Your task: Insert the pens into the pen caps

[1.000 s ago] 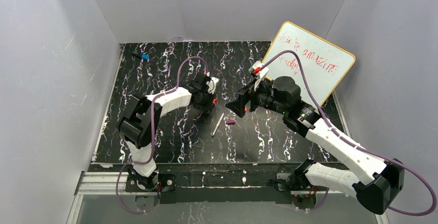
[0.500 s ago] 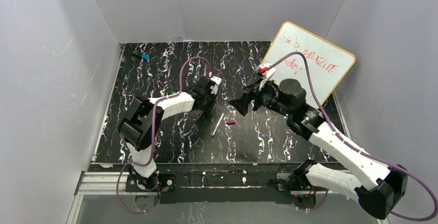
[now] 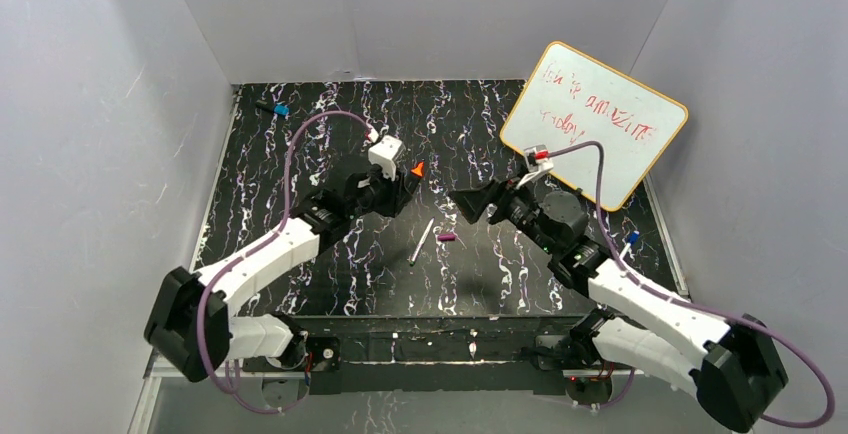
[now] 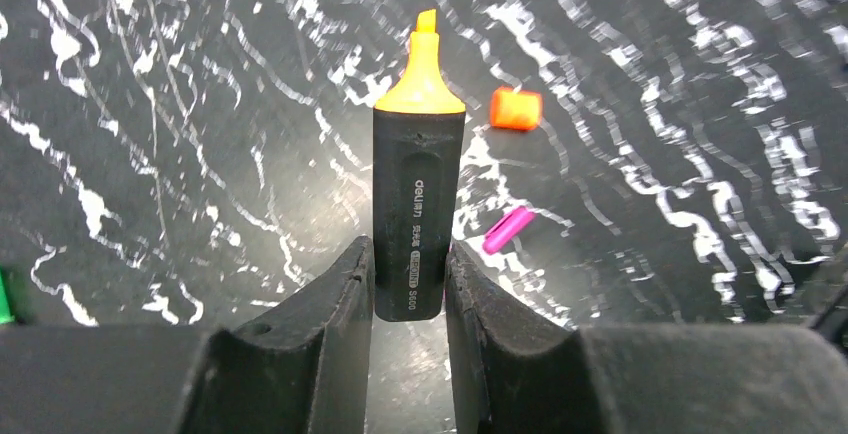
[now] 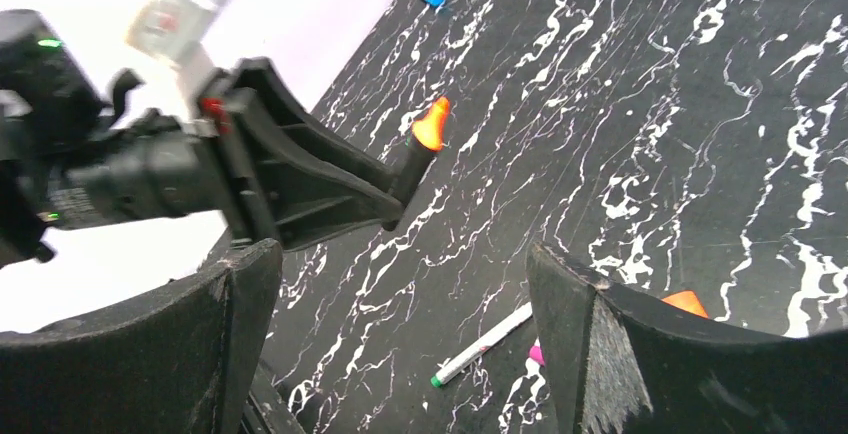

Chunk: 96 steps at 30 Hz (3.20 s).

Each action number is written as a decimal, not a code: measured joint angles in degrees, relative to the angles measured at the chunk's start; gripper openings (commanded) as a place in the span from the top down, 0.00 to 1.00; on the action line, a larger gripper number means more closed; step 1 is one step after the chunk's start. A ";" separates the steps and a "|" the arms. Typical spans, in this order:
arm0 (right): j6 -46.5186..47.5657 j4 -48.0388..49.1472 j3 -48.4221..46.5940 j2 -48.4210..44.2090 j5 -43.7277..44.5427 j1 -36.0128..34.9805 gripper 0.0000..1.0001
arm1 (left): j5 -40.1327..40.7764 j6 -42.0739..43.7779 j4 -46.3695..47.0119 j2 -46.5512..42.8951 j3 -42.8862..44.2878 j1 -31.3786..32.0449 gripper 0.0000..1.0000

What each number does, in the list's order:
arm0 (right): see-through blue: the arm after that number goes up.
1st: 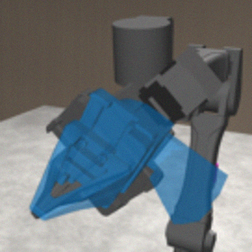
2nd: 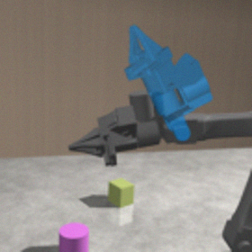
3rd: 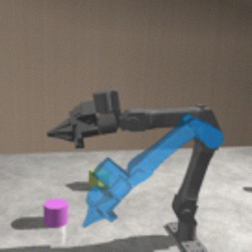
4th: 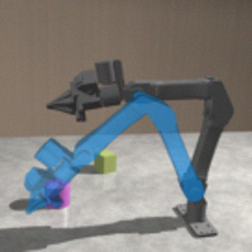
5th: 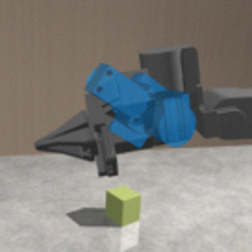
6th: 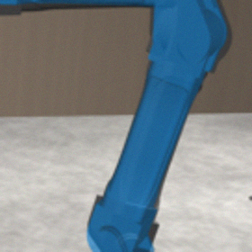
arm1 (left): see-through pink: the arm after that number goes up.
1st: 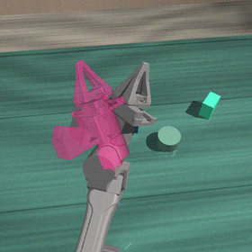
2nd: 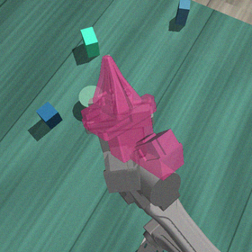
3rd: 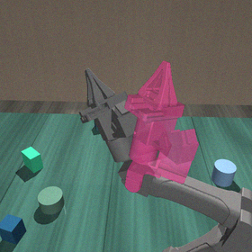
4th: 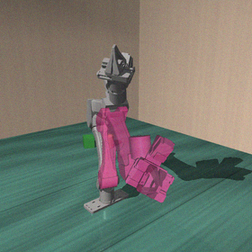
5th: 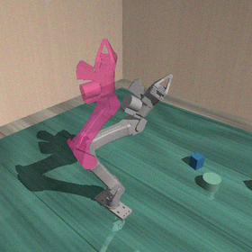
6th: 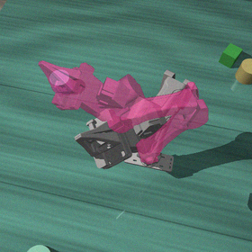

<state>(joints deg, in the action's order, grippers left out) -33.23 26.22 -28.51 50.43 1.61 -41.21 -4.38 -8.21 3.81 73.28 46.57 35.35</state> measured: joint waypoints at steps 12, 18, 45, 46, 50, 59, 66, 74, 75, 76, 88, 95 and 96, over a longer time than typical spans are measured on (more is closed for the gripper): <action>-5.64 6.84 -6.47 14.23 -5.07 -0.09 0.17 | -5.35 -4.04 7.50 -10.16 -6.40 0.02 1.00; -6.54 8.31 -11.04 19.91 -5.25 -0.94 0.22 | -6.36 -4.90 8.41 -11.45 -8.50 0.00 1.00; -5.35 3.87 -19.43 32.65 -5.27 -4.83 0.91 | -7.02 -4.74 9.42 -13.20 -9.35 0.00 1.00; -5.33 3.96 -19.52 32.74 -5.40 -4.87 0.96 | -7.02 -4.66 9.31 -13.18 -9.35 0.00 1.00; -5.31 3.96 -20.02 33.20 -6.14 -5.03 0.99 | -6.99 -4.48 9.01 -13.11 -9.35 -0.17 0.94; 0.70 7.08 -20.02 33.29 -13.16 -4.59 0.99 | -11.76 -2.93 6.75 -12.87 -7.78 -0.57 0.59; 3.96 15.34 -18.86 32.13 -26.80 -4.55 0.99 | -20.50 -2.75 6.32 -12.92 -6.34 -0.66 0.71; 5.18 19.93 -16.52 28.20 -33.75 -3.34 0.99 | -26.14 -1.03 4.85 -15.37 -5.53 -0.31 0.81; 5.18 20.09 -16.41 27.78 -34.38 -3.13 0.99 | -26.53 -0.79 4.66 -15.65 -5.29 -0.24 0.81; 5.14 20.37 -16.22 27.32 -34.95 -2.97 0.99 | -26.91 -0.55 4.59 -15.89 -5.11 -0.24 0.80; 6.32 20.06 -13.62 23.63 -36.59 0.48 0.99 | -29.05 -0.13 1.64 -17.66 -4.74 -1.07 0.65; 6.47 20.04 -13.53 22.67 -36.68 0.72 0.99 | -29.07 -0.74 1.36 -17.66 -4.70 -1.14 0.60; 6.43 20.09 -13.53 22.67 -36.68 0.72 0.99 | -29.07 -0.96 1.55 -17.66 -4.70 -1.14 0.59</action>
<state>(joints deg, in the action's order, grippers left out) -26.81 46.30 -42.04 73.10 -35.07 -40.49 -33.45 -9.17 5.37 55.61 41.87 34.22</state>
